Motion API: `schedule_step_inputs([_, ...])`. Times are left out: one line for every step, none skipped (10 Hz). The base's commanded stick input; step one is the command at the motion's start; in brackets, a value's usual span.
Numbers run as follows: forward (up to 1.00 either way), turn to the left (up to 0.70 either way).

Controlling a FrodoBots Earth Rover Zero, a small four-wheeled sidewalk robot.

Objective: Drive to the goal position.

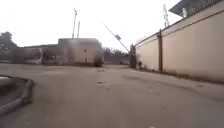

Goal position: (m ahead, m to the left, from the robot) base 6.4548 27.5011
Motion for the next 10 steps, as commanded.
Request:
schedule_step_inputs([0.50, 0.00])
schedule_step_inputs([0.50, 0.28])
schedule_step_inputs([0.50, 0.50])
schedule_step_inputs([0.50, 0.50])
schedule_step_inputs([0.50, 0.22])
schedule_step_inputs([0.50, 0.00])
schedule_step_inputs([0.50, 0.00])
schedule_step_inputs([0.50, 0.00])
schedule_step_inputs([0.50, 0.00])
schedule_step_inputs([0.50, 0.00])
